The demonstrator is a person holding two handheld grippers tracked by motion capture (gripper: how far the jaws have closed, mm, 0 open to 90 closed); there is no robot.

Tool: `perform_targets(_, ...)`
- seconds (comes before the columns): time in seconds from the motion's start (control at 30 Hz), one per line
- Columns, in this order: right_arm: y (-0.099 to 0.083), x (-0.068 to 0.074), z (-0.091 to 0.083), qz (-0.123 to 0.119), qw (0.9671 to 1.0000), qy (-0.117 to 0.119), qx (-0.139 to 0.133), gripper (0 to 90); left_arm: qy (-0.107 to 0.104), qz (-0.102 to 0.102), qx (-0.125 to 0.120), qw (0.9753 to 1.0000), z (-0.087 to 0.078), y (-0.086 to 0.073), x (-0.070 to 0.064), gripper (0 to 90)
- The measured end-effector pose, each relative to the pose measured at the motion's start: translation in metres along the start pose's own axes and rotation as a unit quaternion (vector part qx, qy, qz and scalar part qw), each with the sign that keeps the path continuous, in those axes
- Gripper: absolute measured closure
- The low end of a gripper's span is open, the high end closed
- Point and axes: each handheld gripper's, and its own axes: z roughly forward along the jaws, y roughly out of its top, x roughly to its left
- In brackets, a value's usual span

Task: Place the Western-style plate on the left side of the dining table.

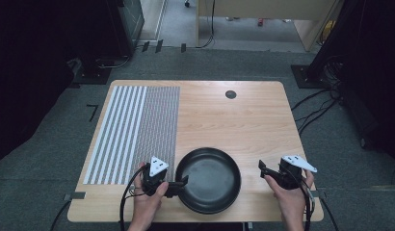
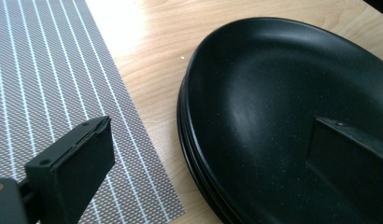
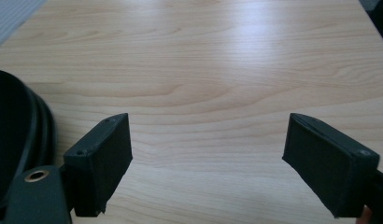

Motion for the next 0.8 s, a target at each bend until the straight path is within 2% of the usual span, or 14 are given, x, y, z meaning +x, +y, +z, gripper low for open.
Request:
perform_targets(0.2, 0.004, 0.015, -0.005, 0.003, 0.9998, 0.017, -0.009, 19.0, -0.008, 0.004, 0.015, 0.9999, 0.005, -0.003, -0.006, 1.0)
perform_targets(0.33, 0.004, 0.023, -0.007, -0.004, 0.9994, 0.032, -0.015, 23.7, -0.006, 0.003, 0.021, 0.9998, 0.008, -0.005, -0.010, 1.0)
perform_targets(0.4, 0.003, 0.027, -0.007, -0.016, 0.9989, 0.037, -0.022, 28.0, -0.005, 0.004, 0.024, 0.9997, 0.009, -0.005, -0.012, 1.0)
perform_targets(0.57, 0.000, 0.032, -0.007, -0.019, 0.9974, 0.064, -0.028, 44.3, -0.005, 0.004, 0.023, 0.9997, 0.008, -0.005, -0.014, 1.4)
perform_targets(0.67, -0.002, 0.038, -0.007, -0.020, 0.9955, 0.090, -0.021, 48.8, 0.013, 0.006, 0.023, 0.9996, 0.009, -0.005, -0.015, 6.8)
perform_targets(0.8, -0.003, 0.049, -0.005, -0.024, 0.9938, 0.108, -0.011, 52.0, 0.019, 0.002, 0.028, 0.9994, 0.009, -0.006, -0.015, 13.3)
